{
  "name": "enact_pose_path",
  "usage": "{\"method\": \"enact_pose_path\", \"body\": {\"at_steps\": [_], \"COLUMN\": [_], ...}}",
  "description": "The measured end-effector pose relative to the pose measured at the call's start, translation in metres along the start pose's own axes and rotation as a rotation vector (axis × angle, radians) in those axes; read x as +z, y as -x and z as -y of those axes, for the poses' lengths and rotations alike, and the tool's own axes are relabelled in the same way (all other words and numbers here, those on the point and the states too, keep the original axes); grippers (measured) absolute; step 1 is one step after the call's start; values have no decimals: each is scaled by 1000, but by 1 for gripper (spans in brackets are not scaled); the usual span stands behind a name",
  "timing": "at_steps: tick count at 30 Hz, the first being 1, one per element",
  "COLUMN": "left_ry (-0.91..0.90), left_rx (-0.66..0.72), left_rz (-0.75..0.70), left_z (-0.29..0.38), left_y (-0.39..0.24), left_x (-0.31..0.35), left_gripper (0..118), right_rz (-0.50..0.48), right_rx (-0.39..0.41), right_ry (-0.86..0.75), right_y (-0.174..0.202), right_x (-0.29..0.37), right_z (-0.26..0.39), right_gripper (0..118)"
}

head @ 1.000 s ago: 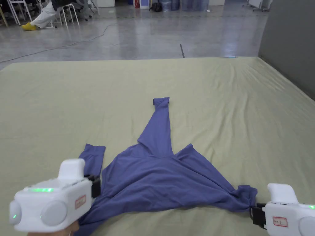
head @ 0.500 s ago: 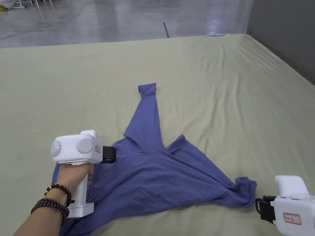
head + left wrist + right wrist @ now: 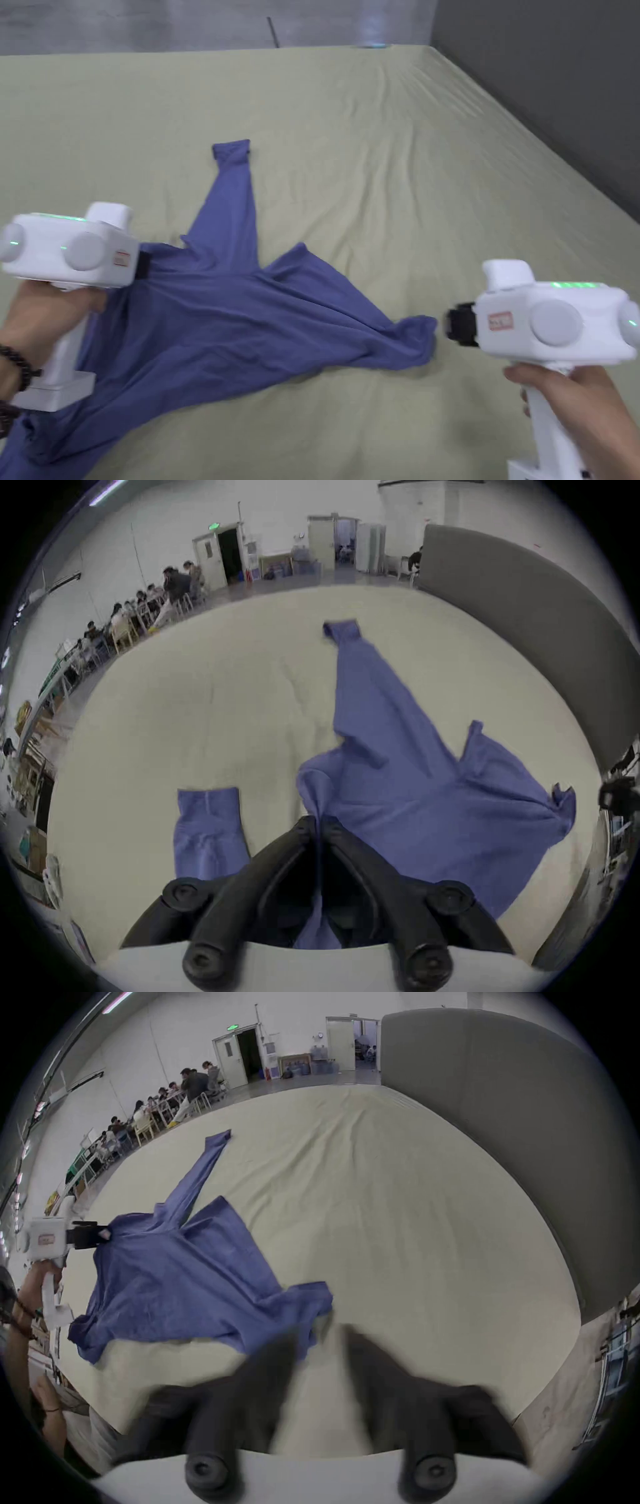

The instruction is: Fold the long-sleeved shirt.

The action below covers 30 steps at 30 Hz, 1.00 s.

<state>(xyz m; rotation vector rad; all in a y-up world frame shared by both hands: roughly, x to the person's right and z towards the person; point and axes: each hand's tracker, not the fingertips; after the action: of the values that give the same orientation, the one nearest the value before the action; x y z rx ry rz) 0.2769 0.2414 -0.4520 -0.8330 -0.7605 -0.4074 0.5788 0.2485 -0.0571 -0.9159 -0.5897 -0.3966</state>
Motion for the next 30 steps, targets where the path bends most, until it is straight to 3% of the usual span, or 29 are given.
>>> {"method": "enact_pose_path", "body": {"at_steps": [1,6,8,11,14,16,17,19,21,30], "left_ry": [-11,-59,-63,-61,-60,-62,-64,-69,-73,-314], "left_rx": [1,37,37,26,30,39,39,39,43,93], "left_rz": [-1,21,24,18,19,21,20,22,25,17], "left_z": [-2,-5,-6,-4,-5,-5,-5,-4,-3,-23], "left_y": [-1,-3,-1,-2,2,3,3,5,5,24], "left_x": [8,30,27,31,26,25,25,28,33,118], "left_gripper": [0,0,0,0,0,0,0,0,0,0], "right_rz": [1,-65,-66,-43,-49,28,31,35,-17,-116], "right_rx": [-8,-141,-137,-141,-119,-52,-30,-9,-44,23], "right_ry": [22,140,144,158,238,217,215,160,186,-139], "right_y": [-3,-13,-8,6,16,25,27,26,22,37], "right_x": [-9,-61,-79,-101,-124,-126,-122,-113,-103,9], "right_z": [-2,-8,-12,-18,-22,-24,-24,-26,-28,-80], "right_gripper": [106,103,97,71,66,57,49,15,15,15]}}
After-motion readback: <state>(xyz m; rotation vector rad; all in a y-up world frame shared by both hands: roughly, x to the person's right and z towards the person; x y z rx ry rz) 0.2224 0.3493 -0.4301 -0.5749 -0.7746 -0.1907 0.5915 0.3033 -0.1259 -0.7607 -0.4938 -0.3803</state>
